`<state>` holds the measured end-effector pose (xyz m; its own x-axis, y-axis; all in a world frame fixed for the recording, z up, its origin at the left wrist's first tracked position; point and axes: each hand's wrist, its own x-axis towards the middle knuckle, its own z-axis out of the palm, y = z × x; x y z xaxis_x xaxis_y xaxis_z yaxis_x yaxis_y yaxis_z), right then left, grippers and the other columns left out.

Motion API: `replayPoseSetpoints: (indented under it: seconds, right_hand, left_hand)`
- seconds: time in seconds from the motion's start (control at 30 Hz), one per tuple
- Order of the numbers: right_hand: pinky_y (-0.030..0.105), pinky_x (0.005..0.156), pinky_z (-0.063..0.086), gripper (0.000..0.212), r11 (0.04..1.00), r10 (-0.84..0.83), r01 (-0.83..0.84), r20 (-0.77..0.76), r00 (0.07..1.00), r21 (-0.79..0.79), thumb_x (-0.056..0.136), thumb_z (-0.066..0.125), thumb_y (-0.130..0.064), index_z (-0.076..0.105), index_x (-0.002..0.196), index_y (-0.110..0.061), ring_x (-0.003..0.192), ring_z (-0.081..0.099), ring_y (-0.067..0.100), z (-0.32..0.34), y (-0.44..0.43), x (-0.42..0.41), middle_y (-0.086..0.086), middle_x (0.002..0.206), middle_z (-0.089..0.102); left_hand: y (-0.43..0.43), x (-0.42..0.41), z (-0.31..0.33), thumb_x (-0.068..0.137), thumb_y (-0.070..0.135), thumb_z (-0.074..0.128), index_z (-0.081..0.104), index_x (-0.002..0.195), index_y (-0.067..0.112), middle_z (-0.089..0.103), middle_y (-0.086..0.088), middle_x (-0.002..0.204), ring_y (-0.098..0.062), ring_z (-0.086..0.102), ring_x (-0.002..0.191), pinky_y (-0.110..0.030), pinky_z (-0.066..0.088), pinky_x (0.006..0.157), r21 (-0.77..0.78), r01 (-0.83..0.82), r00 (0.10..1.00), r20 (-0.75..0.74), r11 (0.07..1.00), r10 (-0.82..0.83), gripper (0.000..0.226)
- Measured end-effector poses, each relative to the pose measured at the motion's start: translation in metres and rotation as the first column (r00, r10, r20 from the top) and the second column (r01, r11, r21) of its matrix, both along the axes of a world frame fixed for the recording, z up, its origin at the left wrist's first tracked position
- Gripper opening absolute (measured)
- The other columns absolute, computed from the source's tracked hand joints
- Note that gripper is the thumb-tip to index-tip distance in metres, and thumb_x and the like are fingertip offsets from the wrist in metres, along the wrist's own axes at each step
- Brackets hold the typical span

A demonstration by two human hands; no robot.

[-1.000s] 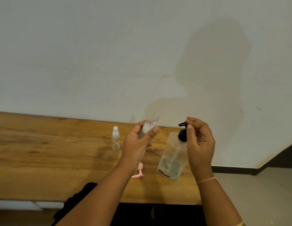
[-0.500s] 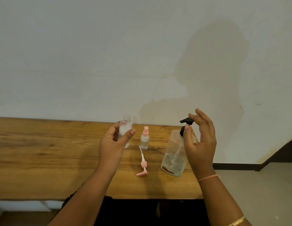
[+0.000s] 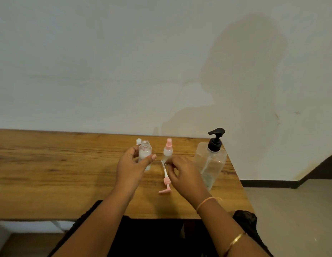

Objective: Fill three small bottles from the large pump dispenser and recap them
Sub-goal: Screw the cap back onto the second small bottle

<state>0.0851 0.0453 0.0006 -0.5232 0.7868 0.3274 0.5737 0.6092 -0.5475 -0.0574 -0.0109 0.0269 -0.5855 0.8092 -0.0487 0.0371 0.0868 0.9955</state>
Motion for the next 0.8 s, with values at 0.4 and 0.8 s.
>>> replayPoseSetpoints:
  seconds: [0.4,0.8]
  right_hand:
    - [0.039,0.096,0.045,0.032,0.927,0.091,0.116,0.515,0.852,-0.356,0.096,0.046,-0.030,0.055,0.124,-0.018,0.111,0.053,0.031,-0.042,0.009,-0.028,0.012,0.123,0.050]
    - [0.027,0.070,0.042,0.021,0.947,-0.045,0.141,0.315,0.948,-0.289,0.092,0.050,-0.010,0.048,0.112,-0.016,0.092,0.060,0.022,-0.016,0.006,-0.029,0.005,0.103,0.061]
  left_hand:
    - [0.006,-0.003,-0.007,0.076,0.017,0.076,0.058,0.096,0.033,0.065,0.007,0.104,-0.016,0.059,0.102,-0.035,0.051,0.085,-0.024,0.090,0.996,-0.014,0.996,-0.090,0.031]
    - [0.010,-0.007,-0.011,0.075,0.016,0.077,0.058,0.098,0.033,0.066,0.010,0.101,-0.014,0.062,0.097,-0.034,0.054,0.082,-0.019,0.086,0.996,-0.026,0.996,-0.087,0.034]
